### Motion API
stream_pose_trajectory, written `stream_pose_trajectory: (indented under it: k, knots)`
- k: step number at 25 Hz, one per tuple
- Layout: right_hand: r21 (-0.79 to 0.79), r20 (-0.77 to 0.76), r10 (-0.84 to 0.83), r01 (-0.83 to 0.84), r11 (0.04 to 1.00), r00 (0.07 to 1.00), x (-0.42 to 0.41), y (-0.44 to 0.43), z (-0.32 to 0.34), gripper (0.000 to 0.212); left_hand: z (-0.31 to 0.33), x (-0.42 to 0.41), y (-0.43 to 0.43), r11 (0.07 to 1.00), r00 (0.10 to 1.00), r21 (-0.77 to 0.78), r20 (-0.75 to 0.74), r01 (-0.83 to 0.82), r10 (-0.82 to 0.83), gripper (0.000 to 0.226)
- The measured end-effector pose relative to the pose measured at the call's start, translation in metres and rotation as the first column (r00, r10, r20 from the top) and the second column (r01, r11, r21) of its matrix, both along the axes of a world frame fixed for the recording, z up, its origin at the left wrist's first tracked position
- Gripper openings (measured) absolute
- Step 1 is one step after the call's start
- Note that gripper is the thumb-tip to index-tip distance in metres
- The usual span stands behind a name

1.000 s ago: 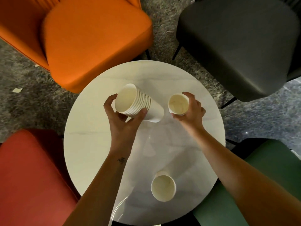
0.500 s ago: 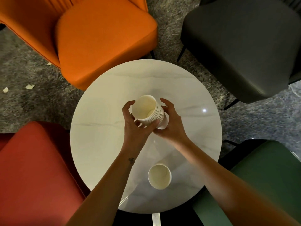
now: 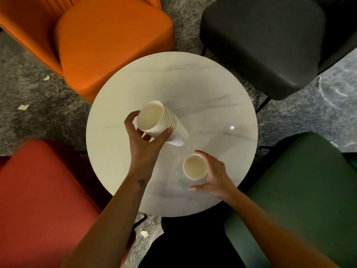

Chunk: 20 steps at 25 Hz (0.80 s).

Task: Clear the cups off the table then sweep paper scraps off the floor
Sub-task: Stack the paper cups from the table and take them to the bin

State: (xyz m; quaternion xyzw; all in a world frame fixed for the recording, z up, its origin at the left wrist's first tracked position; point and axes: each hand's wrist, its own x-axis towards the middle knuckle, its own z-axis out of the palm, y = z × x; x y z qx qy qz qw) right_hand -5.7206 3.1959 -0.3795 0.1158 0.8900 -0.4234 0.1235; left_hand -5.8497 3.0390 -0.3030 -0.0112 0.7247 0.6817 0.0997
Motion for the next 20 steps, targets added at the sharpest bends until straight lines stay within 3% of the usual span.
stream_pose_trajectory:
  k: [6, 11, 16, 20]
  knots:
    - [0.089, -0.178, -0.161, 0.179, 0.980, 0.971, 0.000, -0.043, 0.016, 0.077, 0.017, 0.043, -0.048, 0.992, 0.993, 0.055, 0.025, 0.115, -0.117, 0.077]
    - [-0.074, -0.315, -0.138, 0.121, 0.990, 0.939, -0.016, -0.098, 0.081, 0.072, 0.039, 0.071, -0.085, 0.986, 0.986, -0.022, -0.021, 0.167, -0.168, 0.078]
    - [-0.174, -0.406, 0.058, -0.139, 0.975, 0.912, -0.046, -0.173, 0.148, 0.076, 0.093, 0.079, -0.160, 1.000, 0.987, -0.025, -0.164, 0.002, -0.007, 0.085]
    - [-0.275, -0.418, 0.282, -0.417, 0.866, 0.864, -0.065, -0.246, 0.184, 0.071, 0.135, 0.099, -0.233, 0.957, 0.923, -0.058, -0.286, -0.286, 0.258, 0.100]
